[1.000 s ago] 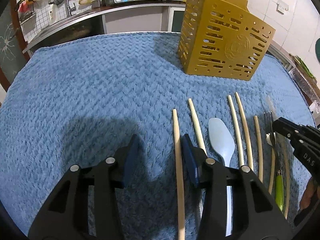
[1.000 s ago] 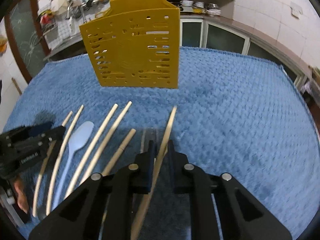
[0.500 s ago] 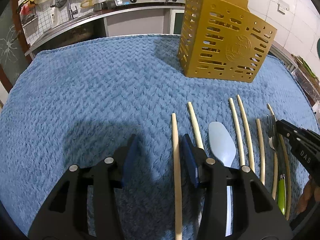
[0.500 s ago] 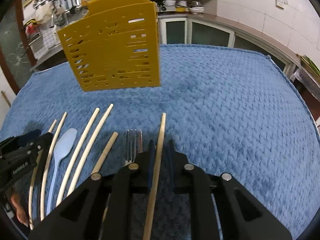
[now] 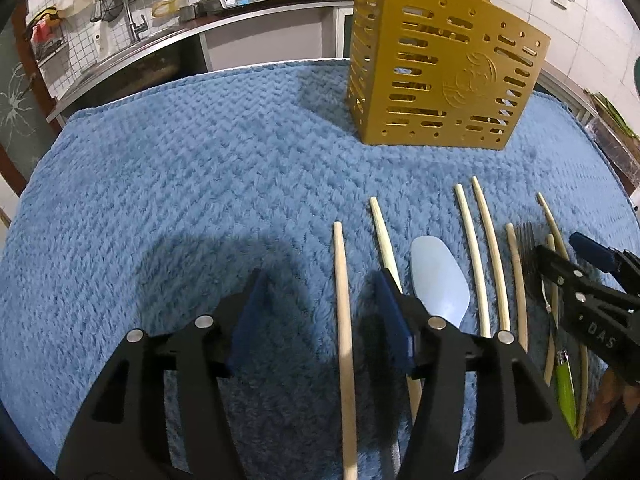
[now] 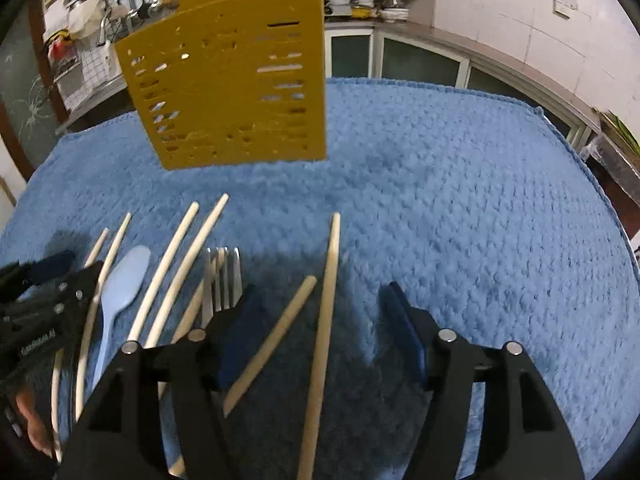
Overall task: Organize utensils
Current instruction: 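Close the right tool on a wooden chopstick while the left tool grasps another chopstick, then lift both held chopsticks up and carry them toward the yellow holder, then lower both chopsticks into the yellow holder and open both tools, then move both tools back down toward the remaining utensils on the towel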
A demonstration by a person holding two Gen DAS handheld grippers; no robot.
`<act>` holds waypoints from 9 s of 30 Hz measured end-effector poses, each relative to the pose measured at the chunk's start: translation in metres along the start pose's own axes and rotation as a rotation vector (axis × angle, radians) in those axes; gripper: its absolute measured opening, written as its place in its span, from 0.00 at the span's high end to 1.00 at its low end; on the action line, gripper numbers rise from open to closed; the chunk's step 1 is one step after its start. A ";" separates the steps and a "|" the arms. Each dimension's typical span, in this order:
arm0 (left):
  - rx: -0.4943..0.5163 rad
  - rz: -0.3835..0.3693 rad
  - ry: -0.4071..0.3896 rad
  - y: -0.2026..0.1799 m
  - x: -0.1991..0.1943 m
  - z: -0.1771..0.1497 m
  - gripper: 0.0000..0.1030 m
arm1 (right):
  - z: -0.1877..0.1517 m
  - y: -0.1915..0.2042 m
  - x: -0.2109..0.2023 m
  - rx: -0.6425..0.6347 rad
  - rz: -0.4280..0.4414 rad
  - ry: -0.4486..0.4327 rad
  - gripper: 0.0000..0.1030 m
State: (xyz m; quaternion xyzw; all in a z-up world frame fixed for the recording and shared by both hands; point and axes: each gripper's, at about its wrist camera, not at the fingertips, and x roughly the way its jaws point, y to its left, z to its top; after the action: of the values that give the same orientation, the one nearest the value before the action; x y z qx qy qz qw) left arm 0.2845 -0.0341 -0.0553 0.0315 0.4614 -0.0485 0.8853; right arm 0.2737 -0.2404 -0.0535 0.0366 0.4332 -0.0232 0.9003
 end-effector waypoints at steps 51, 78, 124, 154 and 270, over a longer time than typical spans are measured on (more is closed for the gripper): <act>0.064 -0.023 0.037 0.007 0.004 0.011 0.89 | 0.019 -0.013 0.016 0.050 0.126 0.021 0.94; 0.063 0.061 -0.073 -0.002 0.002 0.001 0.88 | 0.015 -0.010 0.016 0.047 0.106 -0.007 0.93; -0.101 -0.159 -0.294 0.029 -0.059 0.009 0.96 | 0.015 -0.022 -0.064 0.086 0.200 -0.283 0.94; -0.058 -0.207 -0.498 0.014 -0.134 0.045 0.96 | 0.048 -0.009 -0.142 0.015 0.168 -0.532 0.94; -0.114 -0.052 -0.221 0.026 -0.040 -0.014 0.05 | -0.023 0.012 -0.045 -0.055 0.098 -0.130 0.44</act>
State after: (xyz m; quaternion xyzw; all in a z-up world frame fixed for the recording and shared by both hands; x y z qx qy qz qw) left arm 0.2532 -0.0048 -0.0296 -0.0364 0.3637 -0.0482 0.9295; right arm 0.2280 -0.2261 -0.0320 0.0314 0.3721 0.0303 0.9272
